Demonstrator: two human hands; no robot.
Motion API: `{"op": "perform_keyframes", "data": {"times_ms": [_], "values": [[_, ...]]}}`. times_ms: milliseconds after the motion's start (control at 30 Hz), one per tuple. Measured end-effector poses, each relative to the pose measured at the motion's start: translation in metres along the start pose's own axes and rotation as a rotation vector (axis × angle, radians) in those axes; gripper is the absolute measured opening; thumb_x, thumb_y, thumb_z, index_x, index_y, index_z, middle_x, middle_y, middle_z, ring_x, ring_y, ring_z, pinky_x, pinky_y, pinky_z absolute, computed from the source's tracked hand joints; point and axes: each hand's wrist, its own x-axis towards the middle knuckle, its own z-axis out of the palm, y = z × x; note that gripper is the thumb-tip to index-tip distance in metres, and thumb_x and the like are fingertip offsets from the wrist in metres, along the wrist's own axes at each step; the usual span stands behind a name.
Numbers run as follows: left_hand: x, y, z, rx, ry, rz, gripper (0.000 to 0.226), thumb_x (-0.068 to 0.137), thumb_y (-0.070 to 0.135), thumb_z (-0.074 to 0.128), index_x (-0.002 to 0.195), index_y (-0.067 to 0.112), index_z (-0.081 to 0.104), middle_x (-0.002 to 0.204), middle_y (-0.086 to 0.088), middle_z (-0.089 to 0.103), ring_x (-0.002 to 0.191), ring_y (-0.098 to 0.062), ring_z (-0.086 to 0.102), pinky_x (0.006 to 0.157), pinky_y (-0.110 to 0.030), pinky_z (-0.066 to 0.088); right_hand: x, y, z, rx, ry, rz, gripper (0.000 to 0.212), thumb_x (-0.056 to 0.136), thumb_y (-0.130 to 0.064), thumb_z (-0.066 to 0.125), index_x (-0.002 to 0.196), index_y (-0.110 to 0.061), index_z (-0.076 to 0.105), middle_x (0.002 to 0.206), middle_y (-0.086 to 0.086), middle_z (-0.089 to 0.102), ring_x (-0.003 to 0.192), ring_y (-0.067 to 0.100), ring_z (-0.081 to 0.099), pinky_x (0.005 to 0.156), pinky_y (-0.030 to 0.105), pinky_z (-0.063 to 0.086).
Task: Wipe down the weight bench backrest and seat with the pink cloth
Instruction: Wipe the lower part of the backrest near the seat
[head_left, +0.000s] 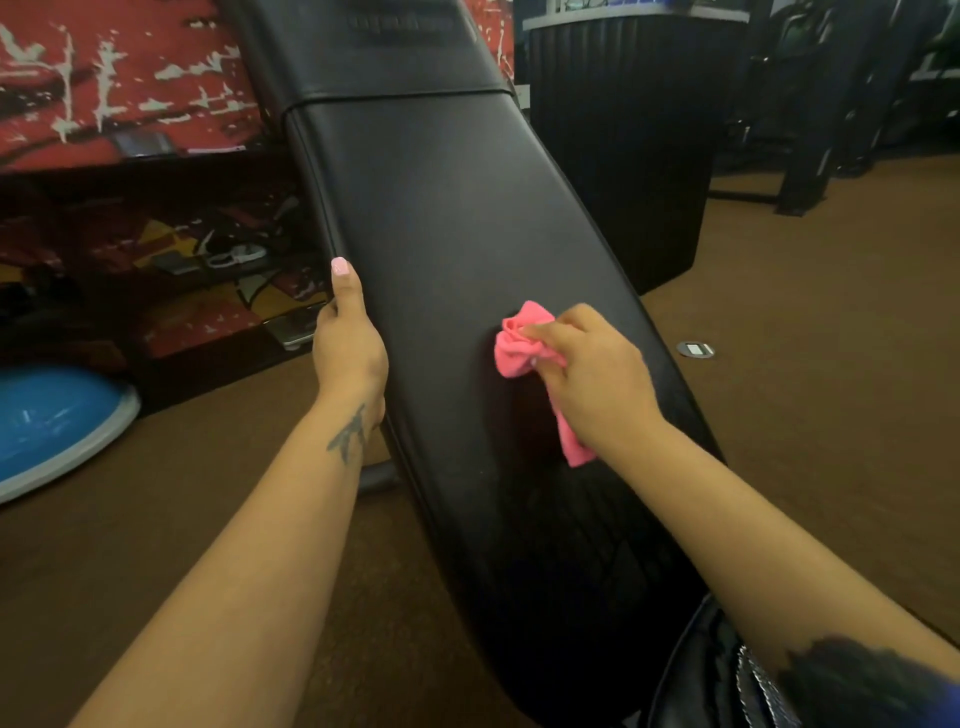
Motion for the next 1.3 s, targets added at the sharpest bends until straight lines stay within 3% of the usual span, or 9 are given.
{"op": "perform_keyframes", "data": {"times_ms": [133,200,400,533,600,700,867,1100,1300], "values": [[0.0,0.0,0.0,-0.015,0.0,0.004,0.08,0.075,0.084,0.033,0.126,0.025,0.052,0.126,0.006,0.059,0.116,-0.02,0.056,0.106,-0.045,0.043,-0.03,-0.013,0.002,0.036,-0.089,-0.205,0.026,0.077,-0.017,0.062,0.101,-0.019,0.072,0.088,0.006,0.062,0.069,0.027,0.06,0.058,0.035,0.05],[0.002,-0.002,0.0,-0.017,-0.001,0.004,0.076,0.077,0.082,0.034,0.124,0.026,0.053,0.124,0.006,0.06,0.115,-0.02,0.057,0.106,-0.045,0.043,-0.049,-0.007,-0.002,0.036,-0.127,-0.233,0.025,0.079,-0.02,0.058,0.099,-0.019,0.072,0.089,0.004,0.063,0.067,0.025,0.06,0.057,0.034,0.051],[0.002,-0.002,-0.001,-0.017,0.0,0.005,0.062,0.081,0.08,0.034,0.111,0.029,0.052,0.119,0.007,0.06,0.112,-0.019,0.057,0.106,-0.045,0.043,-0.054,0.029,-0.01,-0.021,-0.107,-0.134,0.033,0.068,-0.002,0.068,0.097,-0.018,0.072,0.088,0.006,0.062,0.067,0.028,0.06,0.058,0.031,0.049],[0.001,-0.001,-0.001,-0.008,0.009,0.003,0.061,0.081,0.08,0.033,0.11,0.03,0.051,0.122,0.006,0.06,0.114,-0.02,0.057,0.106,-0.044,0.043,-0.017,0.034,-0.007,-0.065,-0.027,-0.013,0.024,0.081,-0.011,0.061,0.103,-0.017,0.07,0.089,0.011,0.058,0.071,0.032,0.057,0.06,0.041,0.049],[0.0,-0.001,0.0,-0.01,0.007,-0.001,0.061,0.082,0.08,0.033,0.112,0.029,0.05,0.123,0.006,0.059,0.115,-0.019,0.056,0.107,-0.044,0.042,-0.003,0.024,-0.002,-0.05,0.005,-0.007,0.024,0.084,-0.016,0.06,0.106,-0.02,0.069,0.089,0.01,0.057,0.074,0.03,0.057,0.062,0.035,0.046],[0.0,0.0,0.0,-0.001,0.016,0.002,0.063,0.084,0.079,0.032,0.115,0.027,0.051,0.12,0.006,0.059,0.114,-0.019,0.056,0.106,-0.043,0.043,-0.005,0.003,0.003,0.029,-0.02,-0.11,0.026,0.08,-0.021,0.059,0.104,-0.022,0.07,0.087,0.007,0.059,0.073,0.027,0.058,0.061,0.032,0.045],[0.0,-0.001,-0.001,0.001,0.014,0.006,0.089,0.07,0.087,0.034,0.128,0.024,0.055,0.126,0.006,0.06,0.116,-0.02,0.057,0.106,-0.044,0.043,-0.053,0.011,-0.001,0.027,-0.1,-0.278,0.029,0.073,-0.01,0.062,0.099,-0.019,0.073,0.087,0.004,0.064,0.07,0.024,0.06,0.059,0.031,0.049],[-0.003,0.001,0.0,0.02,0.04,-0.002,0.081,0.081,0.081,0.032,0.128,0.02,0.057,0.123,0.005,0.061,0.113,-0.02,0.058,0.104,-0.043,0.044,-0.036,0.061,-0.011,-0.057,-0.057,-0.107,0.032,0.07,-0.004,0.062,0.096,-0.017,0.073,0.088,0.008,0.063,0.072,0.032,0.06,0.061,0.038,0.052],[-0.002,0.001,0.0,0.041,0.057,0.008,0.077,0.077,0.083,0.033,0.118,0.023,0.059,0.12,0.006,0.062,0.11,-0.021,0.059,0.104,-0.043,0.045,0.0,0.039,0.002,0.039,0.06,-0.042,0.024,0.078,-0.01,0.063,0.099,-0.017,0.072,0.086,0.008,0.06,0.074,0.028,0.059,0.063,0.034,0.047]]}}
